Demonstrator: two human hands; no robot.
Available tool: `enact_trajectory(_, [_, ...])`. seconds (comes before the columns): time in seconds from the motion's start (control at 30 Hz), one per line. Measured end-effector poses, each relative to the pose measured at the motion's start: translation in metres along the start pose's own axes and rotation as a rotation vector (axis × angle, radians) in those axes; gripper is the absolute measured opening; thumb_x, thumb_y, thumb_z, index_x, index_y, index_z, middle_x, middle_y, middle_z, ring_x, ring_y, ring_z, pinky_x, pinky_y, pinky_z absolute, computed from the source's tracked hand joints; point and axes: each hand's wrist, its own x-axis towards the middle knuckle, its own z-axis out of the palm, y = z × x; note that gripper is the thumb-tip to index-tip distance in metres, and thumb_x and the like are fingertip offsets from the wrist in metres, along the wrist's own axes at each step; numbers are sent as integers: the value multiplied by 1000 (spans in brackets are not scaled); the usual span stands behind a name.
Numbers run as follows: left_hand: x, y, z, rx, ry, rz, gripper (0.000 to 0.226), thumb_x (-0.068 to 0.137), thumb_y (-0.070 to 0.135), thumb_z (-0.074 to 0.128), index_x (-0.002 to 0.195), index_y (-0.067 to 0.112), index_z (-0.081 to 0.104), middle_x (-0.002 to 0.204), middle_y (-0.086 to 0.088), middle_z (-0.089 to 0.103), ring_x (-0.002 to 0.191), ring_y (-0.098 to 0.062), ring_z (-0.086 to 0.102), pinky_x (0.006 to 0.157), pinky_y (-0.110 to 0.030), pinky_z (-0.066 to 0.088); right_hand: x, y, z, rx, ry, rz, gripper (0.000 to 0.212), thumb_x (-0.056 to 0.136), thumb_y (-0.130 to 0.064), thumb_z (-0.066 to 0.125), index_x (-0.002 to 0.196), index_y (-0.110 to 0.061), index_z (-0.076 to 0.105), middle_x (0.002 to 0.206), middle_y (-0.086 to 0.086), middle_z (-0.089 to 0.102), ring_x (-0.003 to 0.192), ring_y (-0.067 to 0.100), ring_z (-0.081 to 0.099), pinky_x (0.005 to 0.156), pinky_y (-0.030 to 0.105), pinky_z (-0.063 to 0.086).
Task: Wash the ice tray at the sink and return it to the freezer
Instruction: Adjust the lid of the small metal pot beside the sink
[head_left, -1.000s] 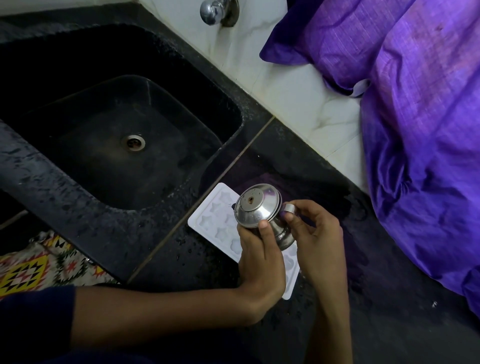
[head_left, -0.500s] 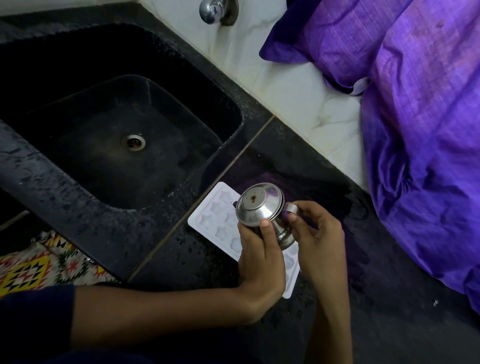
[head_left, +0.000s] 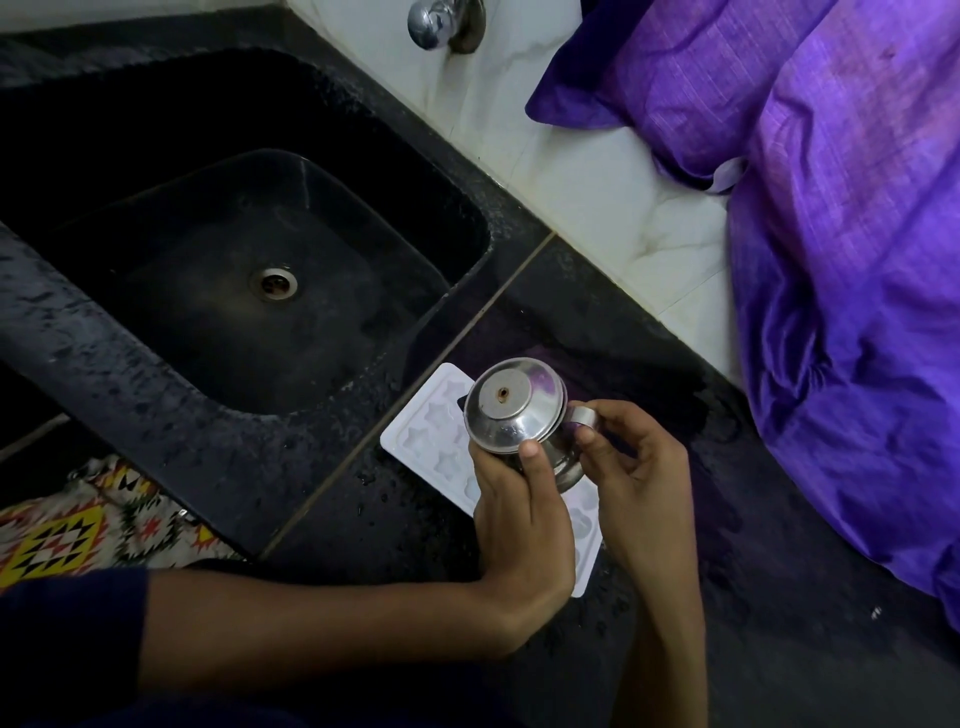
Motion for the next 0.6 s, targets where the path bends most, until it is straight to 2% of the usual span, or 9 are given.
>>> enact_trajectory(0.1, [-2, -3, 0, -20, 17, -42, 56, 93, 47, 23, 147, 38, 10, 149, 12, 34, 131, -6, 40, 102, -19, 31, 1, -2, 1, -73, -35, -18, 27, 89, -6, 59, 87, -32, 66, 84, -16, 69, 84, 6, 66, 78, 28, 54])
enact_trajectory(0.17, [-3, -5, 0, -30, 39, -71, 55, 95, 45, 22, 147, 35, 11, 150, 10, 35, 132, -8, 40, 105, -23, 31, 0, -4, 2, -128, -51, -33, 23, 88, -9, 60, 87, -31, 66, 83, -15, 68, 82, 6, 65, 77, 33, 56])
enact_trajectory(0.4, [-6, -6, 0, -71, 76, -137, 50, 98, 39, 22, 147, 31, 15, 147, 8, 39, 127, -11, 46, 99, -23, 33, -2, -8, 2, -237, -99, -78, 30, 88, -12, 60, 78, -41, 59, 89, -23, 64, 81, -1, 62, 69, 13, 50])
enact_trajectory(0.47, [-7, -5, 0, -67, 68, -157, 48, 99, 39, 22, 146, 31, 16, 146, 8, 40, 128, -11, 45, 95, -20, 31, -2, -7, 1, -241, -95, -80, 30, 87, -11, 60, 78, -41, 59, 89, -22, 64, 81, 0, 62, 69, 17, 52])
enact_trajectory(0.6, [-7, -6, 2, -57, 75, -162, 49, 99, 40, 22, 147, 30, 16, 147, 7, 39, 130, -12, 43, 97, -20, 30, -2, -6, 0, -243, -95, -80, 27, 87, -11, 61, 80, -38, 62, 88, -20, 65, 79, 1, 63, 71, 25, 54])
